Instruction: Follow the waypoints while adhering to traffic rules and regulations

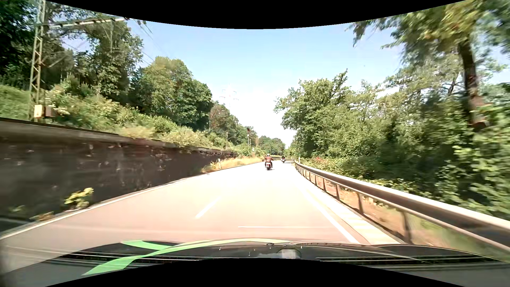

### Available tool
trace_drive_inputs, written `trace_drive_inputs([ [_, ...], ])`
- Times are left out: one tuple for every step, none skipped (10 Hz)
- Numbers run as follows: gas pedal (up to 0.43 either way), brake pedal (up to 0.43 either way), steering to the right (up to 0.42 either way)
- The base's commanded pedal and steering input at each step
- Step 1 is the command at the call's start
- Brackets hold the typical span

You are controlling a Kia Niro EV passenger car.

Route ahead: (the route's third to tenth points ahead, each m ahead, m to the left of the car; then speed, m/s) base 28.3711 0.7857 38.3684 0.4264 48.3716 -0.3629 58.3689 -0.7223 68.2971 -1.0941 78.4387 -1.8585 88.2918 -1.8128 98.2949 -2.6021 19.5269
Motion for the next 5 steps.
trace_drive_inputs([
  [0.138, 0.0, 0.014],
  [0.15, 0.0, 0.015],
  [0.15, 0.0, 0.015],
  [0.169, 0.0, 0.013],
  [0.177, 0.0, 0.011],
])
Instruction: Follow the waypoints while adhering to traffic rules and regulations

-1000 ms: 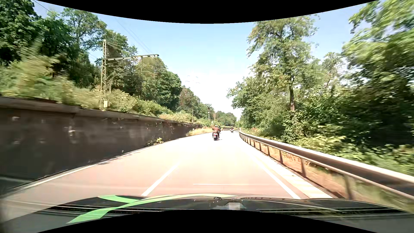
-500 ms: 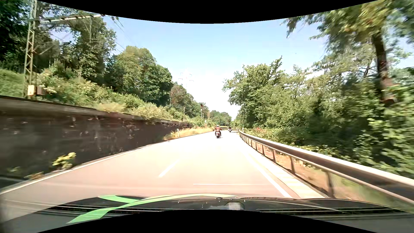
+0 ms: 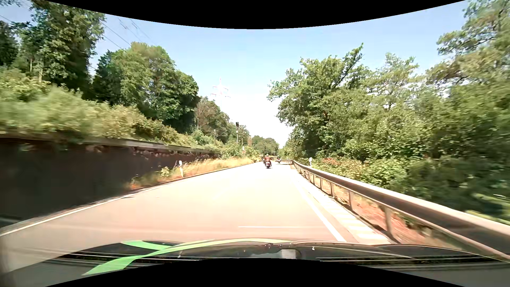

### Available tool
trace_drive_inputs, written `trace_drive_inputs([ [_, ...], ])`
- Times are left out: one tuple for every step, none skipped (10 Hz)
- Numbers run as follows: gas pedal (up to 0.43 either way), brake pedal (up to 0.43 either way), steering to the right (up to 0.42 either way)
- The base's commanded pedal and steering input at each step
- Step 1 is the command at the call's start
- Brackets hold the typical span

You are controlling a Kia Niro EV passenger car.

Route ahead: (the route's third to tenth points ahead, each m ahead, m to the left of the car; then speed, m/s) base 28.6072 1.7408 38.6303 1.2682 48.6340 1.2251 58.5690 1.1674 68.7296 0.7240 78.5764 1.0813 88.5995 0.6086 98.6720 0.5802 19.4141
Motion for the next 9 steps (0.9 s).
trace_drive_inputs([
  [0.189, 0.0, 0.011],
  [0.189, 0.0, 0.011],
  [0.197, 0.0, 0.011],
  [0.197, 0.0, 0.01],
  [0.209, 0.0, 0.01],
  [0.209, 0.0, 0.01],
  [0.197, 0.0, 0.009],
  [0.197, 0.0, 0.008],
  [0.197, 0.0, 0.007],
])
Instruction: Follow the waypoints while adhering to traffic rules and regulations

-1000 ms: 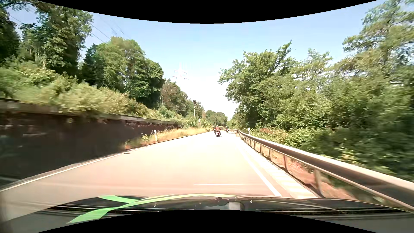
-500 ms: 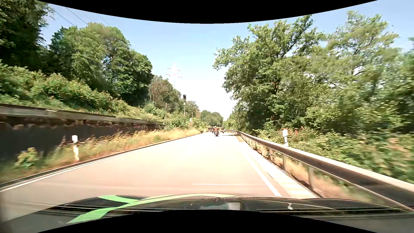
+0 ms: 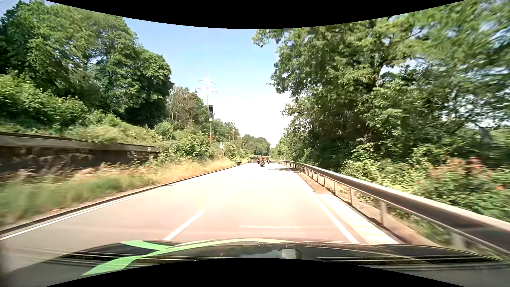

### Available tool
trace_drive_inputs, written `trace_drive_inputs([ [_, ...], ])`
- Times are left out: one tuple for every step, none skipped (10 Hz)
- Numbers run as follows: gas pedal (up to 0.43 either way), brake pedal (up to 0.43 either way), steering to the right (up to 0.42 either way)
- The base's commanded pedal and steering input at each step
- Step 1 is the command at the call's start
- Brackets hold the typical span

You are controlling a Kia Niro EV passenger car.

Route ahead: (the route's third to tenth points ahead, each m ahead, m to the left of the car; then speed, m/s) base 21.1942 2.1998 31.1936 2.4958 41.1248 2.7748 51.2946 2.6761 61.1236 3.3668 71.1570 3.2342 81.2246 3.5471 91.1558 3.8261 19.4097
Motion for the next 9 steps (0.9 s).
trace_drive_inputs([
  [0.197, 0.0, 0.004],
  [0.209, 0.0, -0.001],
  [0.228, 0.0, -0.002],
  [0.24, 0.0, -0.002],
  [0.24, 0.0, -0.002],
  [0.248, 0.0, -0.002],
  [0.248, 0.0, -0.002],
  [0.248, 0.0, -0.002],
  [0.248, 0.0, -0.002],
])
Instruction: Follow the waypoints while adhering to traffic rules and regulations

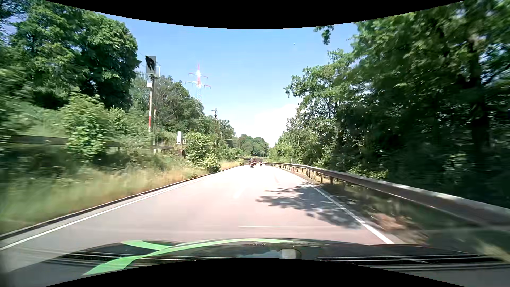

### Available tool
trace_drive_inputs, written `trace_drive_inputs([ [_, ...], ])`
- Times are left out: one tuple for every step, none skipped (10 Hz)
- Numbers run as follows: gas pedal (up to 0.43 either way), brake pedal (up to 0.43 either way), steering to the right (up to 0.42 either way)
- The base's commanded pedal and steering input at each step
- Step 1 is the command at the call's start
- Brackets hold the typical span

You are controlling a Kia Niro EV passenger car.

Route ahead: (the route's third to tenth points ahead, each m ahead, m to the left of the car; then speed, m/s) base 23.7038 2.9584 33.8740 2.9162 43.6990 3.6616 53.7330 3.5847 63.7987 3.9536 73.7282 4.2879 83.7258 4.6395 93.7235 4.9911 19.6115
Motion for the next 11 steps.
trace_drive_inputs([
  [0.26, 0.0, -0.003],
  [0.26, 0.0, -0.004],
  [0.26, 0.0, -0.006],
  [0.26, 0.0, -0.007],
  [0.26, 0.0, -0.008],
  [0.26, 0.0, -0.008],
  [0.248, 0.0, -0.008],
  [0.24, 0.0, -0.008],
  [0.24, 0.0, -0.008],
  [0.24, 0.0, -0.009],
  [0.24, 0.0, -0.009],
])
